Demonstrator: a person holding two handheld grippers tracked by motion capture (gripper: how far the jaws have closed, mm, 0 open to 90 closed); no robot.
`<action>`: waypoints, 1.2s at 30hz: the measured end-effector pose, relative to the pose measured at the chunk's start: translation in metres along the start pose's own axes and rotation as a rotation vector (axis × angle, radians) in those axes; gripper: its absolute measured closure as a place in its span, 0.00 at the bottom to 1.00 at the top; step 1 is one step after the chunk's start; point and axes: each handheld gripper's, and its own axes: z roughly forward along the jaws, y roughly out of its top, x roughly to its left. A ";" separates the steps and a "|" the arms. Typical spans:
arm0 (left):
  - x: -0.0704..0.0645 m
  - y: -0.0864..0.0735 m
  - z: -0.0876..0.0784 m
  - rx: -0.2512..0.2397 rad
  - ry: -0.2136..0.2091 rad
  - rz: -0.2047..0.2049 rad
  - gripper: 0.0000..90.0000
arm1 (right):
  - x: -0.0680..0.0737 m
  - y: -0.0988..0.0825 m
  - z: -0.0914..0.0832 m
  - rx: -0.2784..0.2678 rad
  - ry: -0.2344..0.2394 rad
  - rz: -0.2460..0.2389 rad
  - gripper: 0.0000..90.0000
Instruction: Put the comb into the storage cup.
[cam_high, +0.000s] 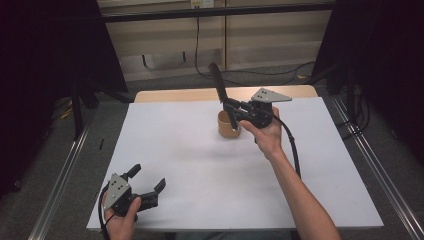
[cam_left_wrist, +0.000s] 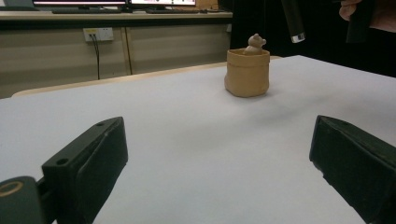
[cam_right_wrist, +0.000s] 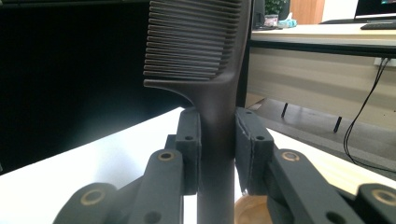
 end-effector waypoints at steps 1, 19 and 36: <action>0.000 0.000 0.000 -0.003 0.001 -0.002 0.05 | 0.000 0.001 0.000 -0.002 -0.001 0.000 0.81; -0.001 0.000 0.000 0.000 -0.006 0.004 0.05 | -0.015 0.019 0.007 -0.020 -0.051 -0.005 0.81; 0.000 0.000 0.000 0.002 -0.001 0.000 0.05 | -0.027 0.015 0.024 -0.004 -0.074 0.013 0.81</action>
